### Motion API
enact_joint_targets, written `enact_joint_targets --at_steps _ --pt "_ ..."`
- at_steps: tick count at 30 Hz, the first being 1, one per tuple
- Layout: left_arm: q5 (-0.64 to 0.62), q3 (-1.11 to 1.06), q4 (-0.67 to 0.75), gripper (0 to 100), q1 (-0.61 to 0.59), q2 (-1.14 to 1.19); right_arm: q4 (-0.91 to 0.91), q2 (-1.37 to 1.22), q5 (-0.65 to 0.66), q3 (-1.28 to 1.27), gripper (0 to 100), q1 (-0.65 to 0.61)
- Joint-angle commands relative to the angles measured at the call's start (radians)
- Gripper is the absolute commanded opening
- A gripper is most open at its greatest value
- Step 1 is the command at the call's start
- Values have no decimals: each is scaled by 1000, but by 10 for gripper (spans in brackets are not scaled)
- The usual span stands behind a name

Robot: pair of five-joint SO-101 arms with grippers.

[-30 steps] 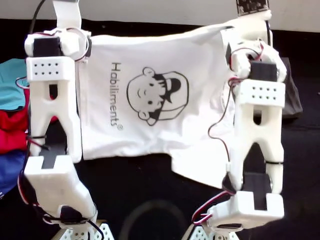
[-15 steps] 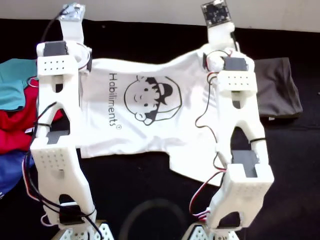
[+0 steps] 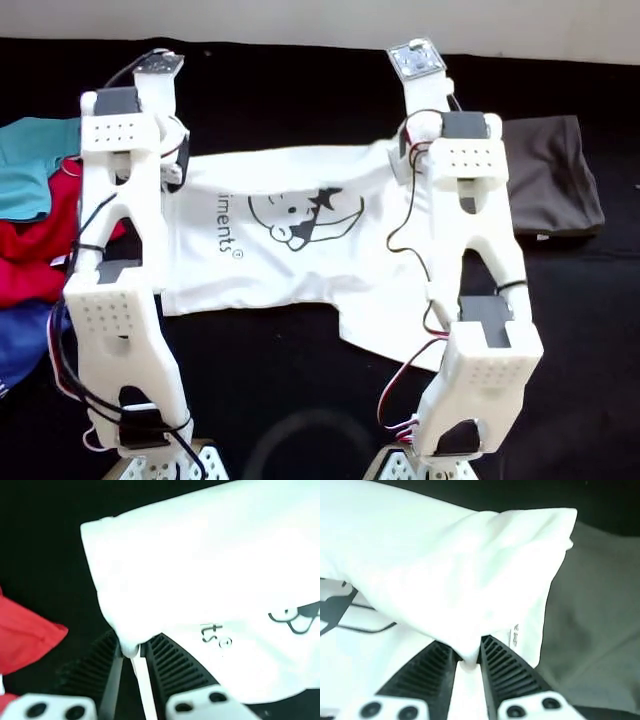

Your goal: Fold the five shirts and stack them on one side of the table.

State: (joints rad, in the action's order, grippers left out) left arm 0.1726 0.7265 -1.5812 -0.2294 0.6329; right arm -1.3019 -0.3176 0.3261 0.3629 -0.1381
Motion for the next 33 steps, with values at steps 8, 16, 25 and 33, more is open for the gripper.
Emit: enact_joint_targets --at_steps 8,16,25,33 --pt "66 -51 -187 9 35 -248 -225 260 -2 47 6 13" --pt "71 -410 -180 9 39 -452 -318 288 -38 2 6 12" --pt "71 -760 8 9 39 -619 -21 739 -63 -722 6 61" --pt "71 -911 92 9 39 -638 4 938 -29 -1024 6 188"
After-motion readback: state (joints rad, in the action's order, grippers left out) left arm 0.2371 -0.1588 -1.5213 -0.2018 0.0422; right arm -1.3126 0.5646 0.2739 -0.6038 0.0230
